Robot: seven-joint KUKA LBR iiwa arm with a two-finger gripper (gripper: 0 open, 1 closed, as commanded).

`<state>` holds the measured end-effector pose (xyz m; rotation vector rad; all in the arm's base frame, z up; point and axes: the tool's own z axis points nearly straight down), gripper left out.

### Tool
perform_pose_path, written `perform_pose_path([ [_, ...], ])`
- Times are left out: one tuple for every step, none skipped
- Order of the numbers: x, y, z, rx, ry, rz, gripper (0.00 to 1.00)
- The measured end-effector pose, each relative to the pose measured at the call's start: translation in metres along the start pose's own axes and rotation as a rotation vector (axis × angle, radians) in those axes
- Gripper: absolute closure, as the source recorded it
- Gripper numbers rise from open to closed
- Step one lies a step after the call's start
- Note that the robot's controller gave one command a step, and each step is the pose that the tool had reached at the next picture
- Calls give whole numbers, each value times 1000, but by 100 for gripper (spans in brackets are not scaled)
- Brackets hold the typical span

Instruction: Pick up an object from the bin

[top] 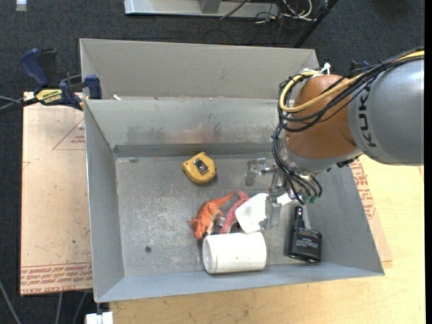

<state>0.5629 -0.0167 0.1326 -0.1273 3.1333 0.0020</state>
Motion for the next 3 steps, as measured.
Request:
perform_pose_path([
  [1, 19, 55, 1, -12, -192, 100],
  [1, 19, 55, 1, -12, -192, 100],
  [-6, 13, -71, 1, -17, -254, 100],
])
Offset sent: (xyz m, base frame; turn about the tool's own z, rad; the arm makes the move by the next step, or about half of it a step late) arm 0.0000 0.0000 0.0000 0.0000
